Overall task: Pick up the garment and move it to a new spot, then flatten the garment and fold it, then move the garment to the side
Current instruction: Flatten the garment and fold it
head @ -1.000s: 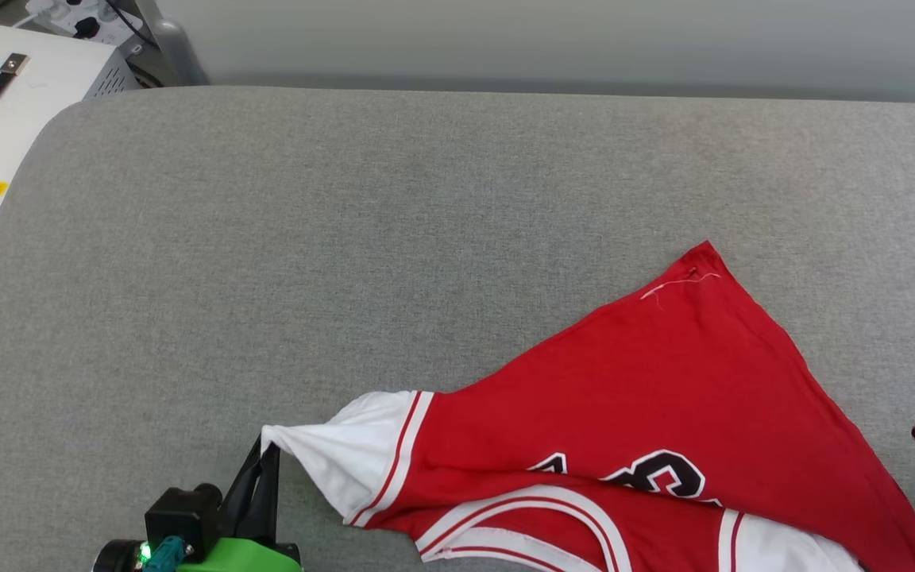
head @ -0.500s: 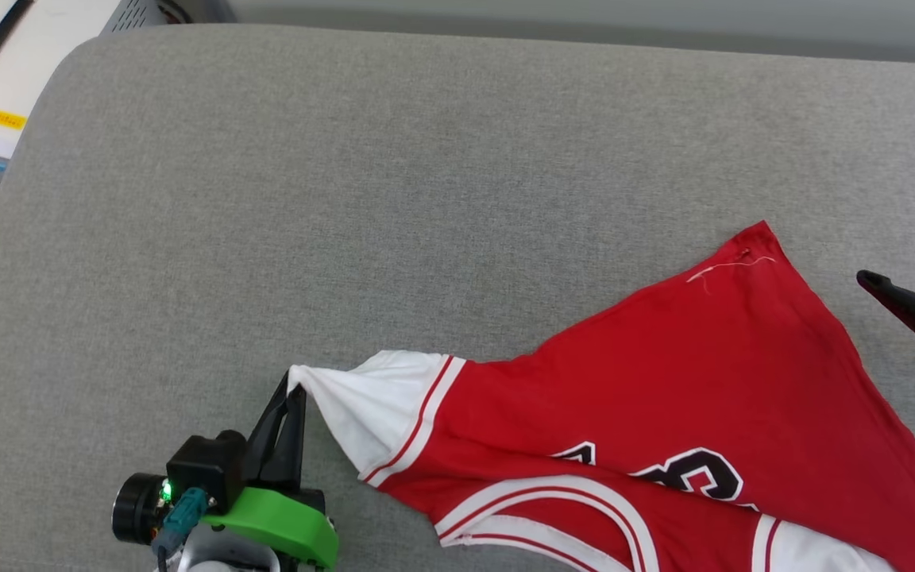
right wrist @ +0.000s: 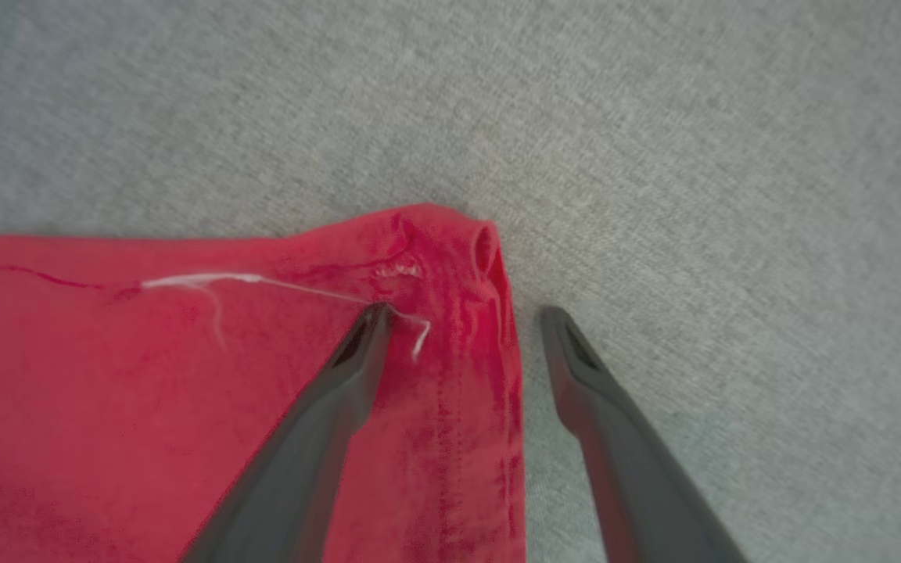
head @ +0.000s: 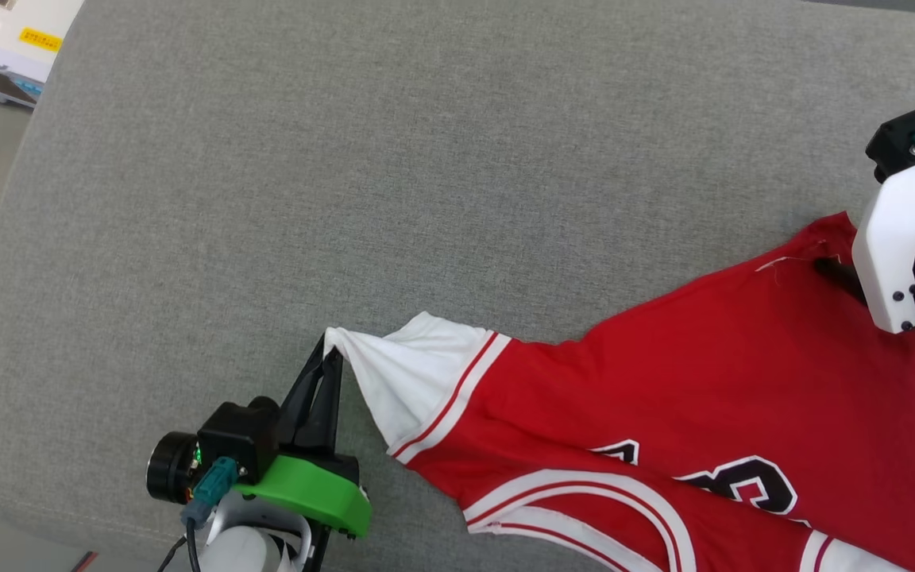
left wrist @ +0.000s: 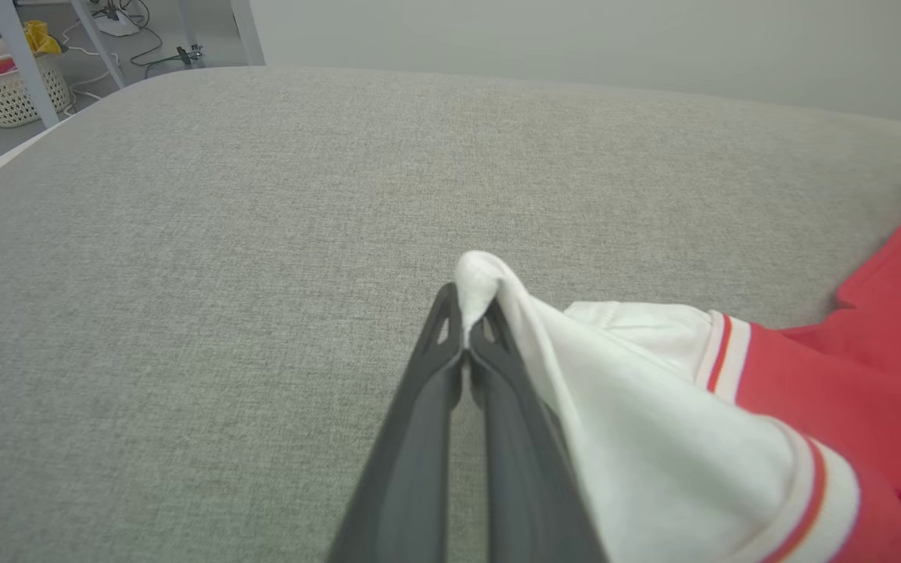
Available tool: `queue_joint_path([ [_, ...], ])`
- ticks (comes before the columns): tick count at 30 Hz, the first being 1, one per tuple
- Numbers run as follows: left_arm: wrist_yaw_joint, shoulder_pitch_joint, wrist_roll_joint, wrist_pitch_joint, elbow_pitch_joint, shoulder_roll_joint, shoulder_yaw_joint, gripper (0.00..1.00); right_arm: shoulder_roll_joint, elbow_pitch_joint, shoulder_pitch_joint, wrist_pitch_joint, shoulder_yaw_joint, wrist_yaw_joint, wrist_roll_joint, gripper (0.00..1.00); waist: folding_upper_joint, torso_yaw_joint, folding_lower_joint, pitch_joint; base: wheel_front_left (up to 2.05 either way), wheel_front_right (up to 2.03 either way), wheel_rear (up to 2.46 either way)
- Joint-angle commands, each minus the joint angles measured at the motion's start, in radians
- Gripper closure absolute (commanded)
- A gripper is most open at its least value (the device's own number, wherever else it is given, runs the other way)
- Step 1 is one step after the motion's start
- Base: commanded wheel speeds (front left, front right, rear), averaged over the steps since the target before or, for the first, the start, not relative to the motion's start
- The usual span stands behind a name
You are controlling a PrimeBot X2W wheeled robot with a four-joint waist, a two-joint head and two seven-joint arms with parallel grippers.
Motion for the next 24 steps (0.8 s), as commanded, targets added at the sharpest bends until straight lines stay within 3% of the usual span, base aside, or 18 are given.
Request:
queue_joint_path([
  [1,-0.006,-0.021,0.011,-0.005,0.005,-0.006,0.002,1.0,0.003,0.036,-0.014,-0.016,0.022,-0.001,-0.01,0.0,0.0,0.02,-0.0001,0.022,0.0,0.0,0.0],
  [5,-0.013,-0.027,0.015,-0.006,0.019,-0.014,0.002,1.0,0.01,0.119,0.007,-0.02,0.09,-0.001,0.034,0.0,0.0,0.024,-0.0001,0.022,0.0,0.0,0.0],
  [6,-0.013,-0.027,0.015,-0.006,0.022,-0.015,0.004,1.0,0.009,0.127,0.009,-0.021,0.104,-0.001,0.046,0.42,0.0,0.022,-0.0001,0.02,0.0,0.0,0.0],
  [7,-0.014,-0.025,0.015,-0.006,0.025,-0.015,0.006,1.0,0.009,0.133,0.008,-0.032,0.117,-0.001,0.06,0.95,0.0,0.019,-0.0001,0.016,0.0,0.0,0.0],
  [8,-0.014,-0.024,0.015,-0.006,0.027,-0.015,0.008,1.0,0.008,0.138,0.007,-0.045,0.124,-0.001,0.071,1.0,0.0,0.016,-0.0001,0.012,0.0,0.0,0.0],
  [16,-0.025,-0.015,0.034,-0.007,0.028,0.002,0.021,1.0,0.003,0.13,-0.043,-0.237,0.164,-0.001,0.135,1.0,0.0,-0.022,-0.0001,-0.066,0.0,0.0,0.0],
  [24,-0.033,-0.042,0.043,-0.007,-0.005,0.034,0.044,1.0,-0.019,0.077,-0.027,-0.487,0.138,-0.001,0.184,1.0,0.0,-0.063,-0.0001,-0.168,0.0,0.0,0.0],
])
